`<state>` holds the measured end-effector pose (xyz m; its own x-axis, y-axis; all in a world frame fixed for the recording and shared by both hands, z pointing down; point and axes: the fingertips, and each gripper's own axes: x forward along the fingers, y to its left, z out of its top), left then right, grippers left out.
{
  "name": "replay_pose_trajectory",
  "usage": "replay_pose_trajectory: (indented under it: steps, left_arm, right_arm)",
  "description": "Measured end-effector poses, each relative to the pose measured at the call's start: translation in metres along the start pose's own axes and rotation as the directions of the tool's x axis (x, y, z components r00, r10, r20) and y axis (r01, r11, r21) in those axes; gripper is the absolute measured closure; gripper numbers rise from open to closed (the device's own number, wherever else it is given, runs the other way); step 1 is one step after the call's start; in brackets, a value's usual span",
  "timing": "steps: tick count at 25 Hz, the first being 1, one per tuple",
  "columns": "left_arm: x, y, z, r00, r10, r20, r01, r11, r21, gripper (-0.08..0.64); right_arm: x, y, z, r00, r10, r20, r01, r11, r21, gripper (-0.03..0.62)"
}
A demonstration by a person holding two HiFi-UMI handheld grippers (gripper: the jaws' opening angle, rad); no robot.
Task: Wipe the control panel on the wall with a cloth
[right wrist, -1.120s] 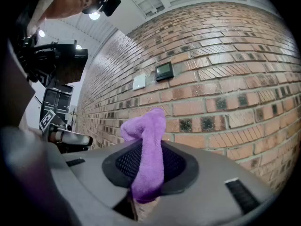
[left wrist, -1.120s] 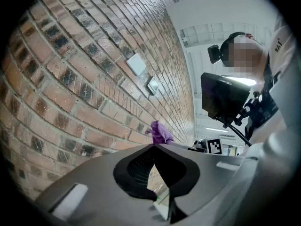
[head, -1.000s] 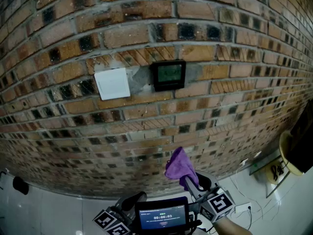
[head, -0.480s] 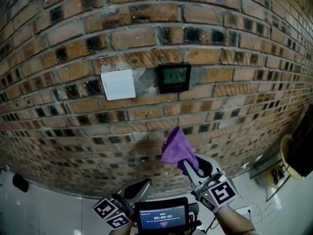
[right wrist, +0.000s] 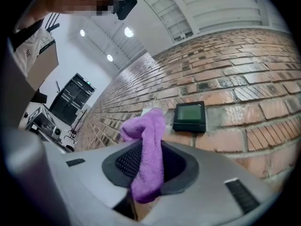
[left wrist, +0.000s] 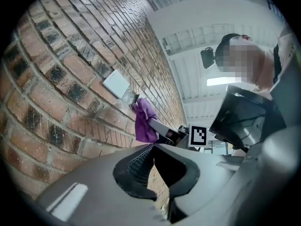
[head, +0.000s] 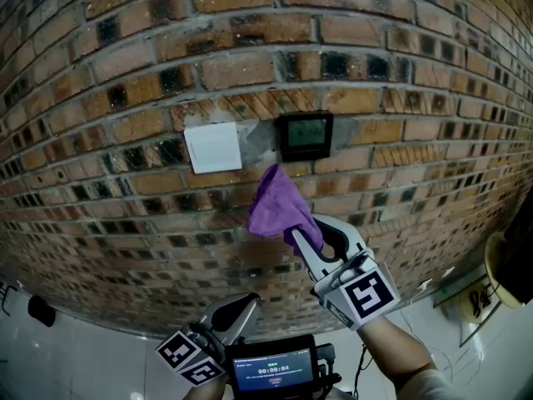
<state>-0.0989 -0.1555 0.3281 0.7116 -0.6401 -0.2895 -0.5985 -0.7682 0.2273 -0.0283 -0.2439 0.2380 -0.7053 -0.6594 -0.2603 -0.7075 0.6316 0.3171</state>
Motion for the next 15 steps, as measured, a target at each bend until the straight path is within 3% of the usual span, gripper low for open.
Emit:
replay_pose_trajectory:
  steps: [4,15]
  left_arm:
    - [-0.002,0.001,0.01,1.0,0.009,0.016,-0.01,1.0,0.02,0.572]
    - [-0.007,-0.001,0.023,0.999,0.034,0.037,-0.036,0.998,0.047,0.572]
  right_arm:
    - [0.033,-0.005,0.021,0.998,0.002,0.07,0.002,0.998,-0.06,0.491]
    - [0.085,-0.026,0.059,0.986,-0.025,0.165,0.041,0.995,-0.091,0.489]
